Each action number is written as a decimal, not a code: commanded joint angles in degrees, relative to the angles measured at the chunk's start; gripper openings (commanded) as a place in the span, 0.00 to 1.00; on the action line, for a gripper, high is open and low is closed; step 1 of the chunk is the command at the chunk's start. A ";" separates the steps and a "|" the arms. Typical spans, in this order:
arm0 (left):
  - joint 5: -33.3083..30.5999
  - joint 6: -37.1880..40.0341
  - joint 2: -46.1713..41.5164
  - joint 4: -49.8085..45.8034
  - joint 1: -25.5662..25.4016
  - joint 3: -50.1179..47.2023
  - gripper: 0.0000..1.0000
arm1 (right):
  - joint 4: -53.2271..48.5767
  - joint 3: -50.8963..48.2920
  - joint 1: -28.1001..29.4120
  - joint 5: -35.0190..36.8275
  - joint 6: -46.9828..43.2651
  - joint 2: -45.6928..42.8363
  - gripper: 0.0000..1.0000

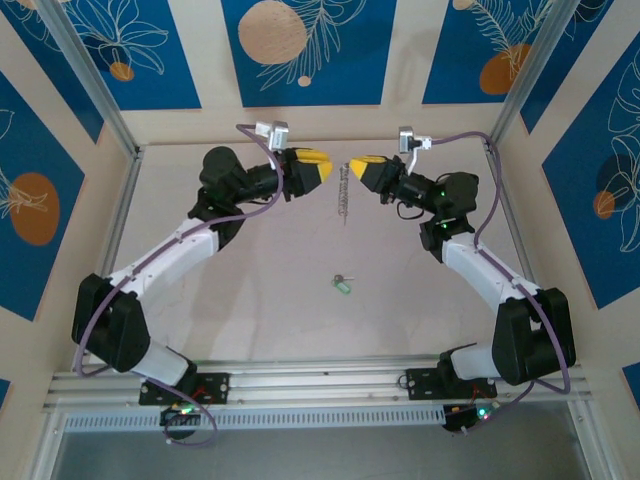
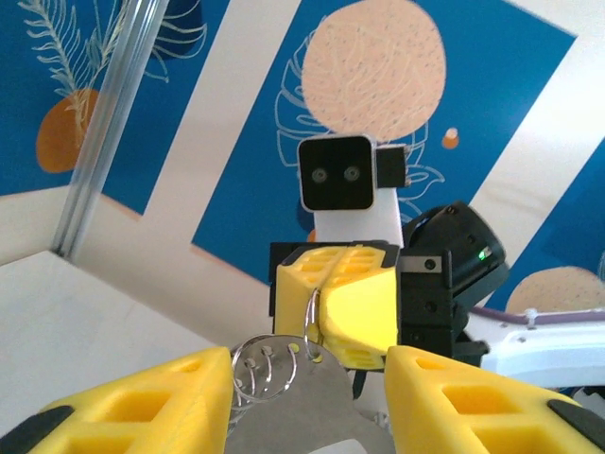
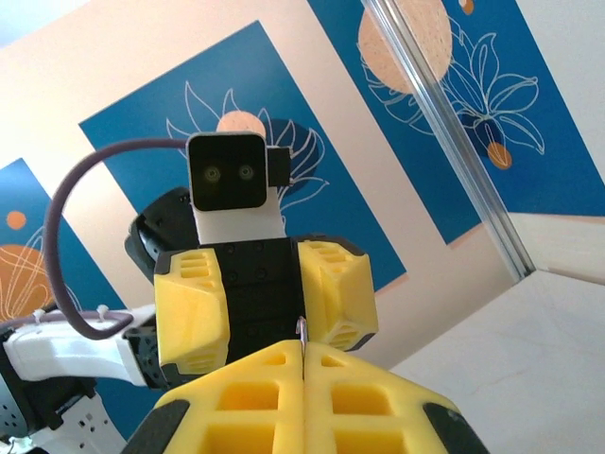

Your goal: Put the keys on the keyring

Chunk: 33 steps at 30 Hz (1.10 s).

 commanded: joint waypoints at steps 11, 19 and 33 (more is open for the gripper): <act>3.63 -9.27 4.90 14.24 0.26 1.21 0.44 | 7.29 1.59 2.31 3.13 4.16 3.12 0.00; 4.33 -9.40 5.17 14.59 0.29 0.86 0.42 | 7.32 2.00 2.65 3.63 4.20 3.43 0.00; 3.98 -10.85 6.48 16.53 0.08 0.80 0.38 | 7.55 1.52 2.73 4.06 4.42 2.82 0.00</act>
